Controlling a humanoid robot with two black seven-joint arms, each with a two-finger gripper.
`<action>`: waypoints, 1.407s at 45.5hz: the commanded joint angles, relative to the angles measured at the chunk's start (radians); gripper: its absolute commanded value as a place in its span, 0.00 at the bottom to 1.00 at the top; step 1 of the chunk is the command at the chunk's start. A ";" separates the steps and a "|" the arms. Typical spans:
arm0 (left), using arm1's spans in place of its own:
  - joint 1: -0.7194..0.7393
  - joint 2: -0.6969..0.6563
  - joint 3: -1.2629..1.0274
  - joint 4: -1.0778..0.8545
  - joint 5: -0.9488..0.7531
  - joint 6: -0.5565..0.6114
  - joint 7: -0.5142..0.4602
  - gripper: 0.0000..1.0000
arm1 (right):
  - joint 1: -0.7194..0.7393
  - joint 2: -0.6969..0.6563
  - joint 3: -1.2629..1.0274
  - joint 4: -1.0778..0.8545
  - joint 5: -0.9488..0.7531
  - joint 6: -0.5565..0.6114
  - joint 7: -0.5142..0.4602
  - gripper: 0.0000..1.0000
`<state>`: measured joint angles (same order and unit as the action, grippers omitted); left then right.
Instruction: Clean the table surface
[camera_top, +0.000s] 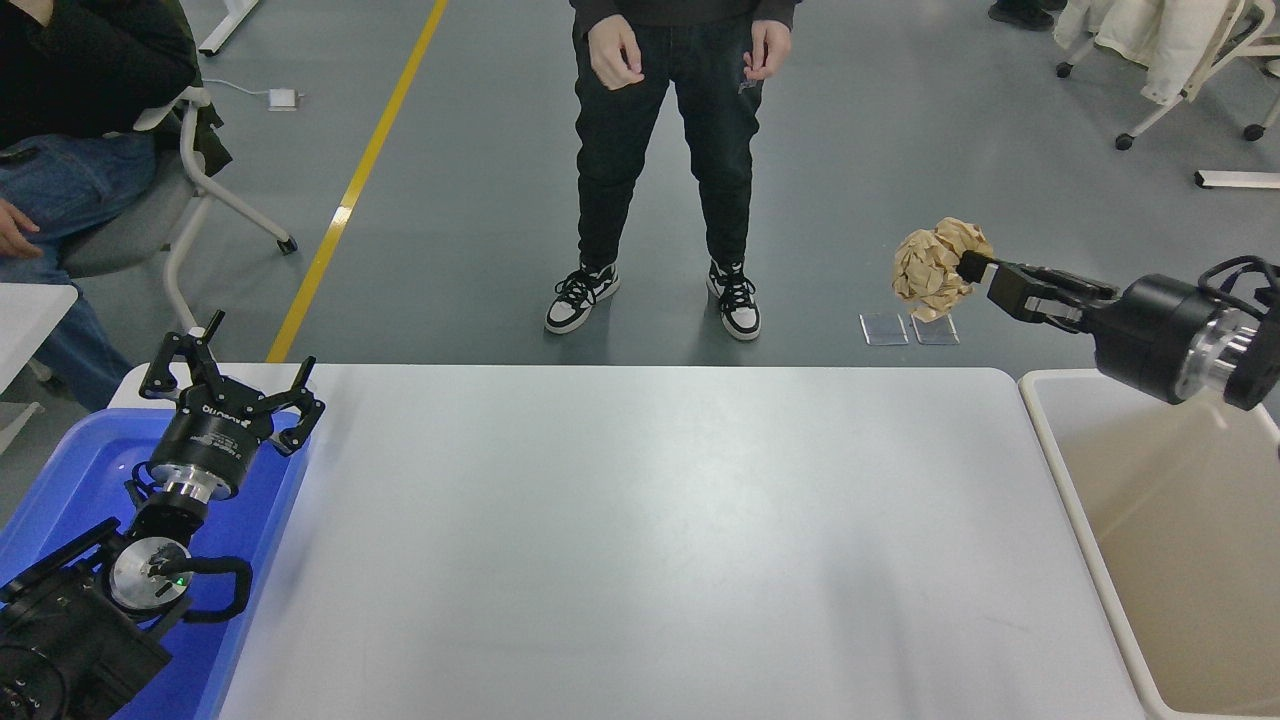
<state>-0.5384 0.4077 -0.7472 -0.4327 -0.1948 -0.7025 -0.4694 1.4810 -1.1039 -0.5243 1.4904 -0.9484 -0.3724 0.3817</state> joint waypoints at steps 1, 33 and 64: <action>0.000 0.000 0.000 0.000 0.000 0.000 0.000 1.00 | -0.113 -0.108 0.015 -0.142 0.005 0.038 0.043 0.00; 0.000 0.000 -0.001 0.000 0.000 0.000 0.000 1.00 | -0.708 0.058 0.170 -0.712 0.439 0.044 0.146 0.00; 0.000 0.000 0.000 0.000 0.000 0.000 0.000 1.00 | -0.921 0.590 0.264 -1.444 0.562 0.214 0.066 0.00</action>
<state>-0.5384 0.4076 -0.7471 -0.4325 -0.1948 -0.7026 -0.4694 0.5953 -0.6317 -0.2997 0.2103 -0.4009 -0.2004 0.4852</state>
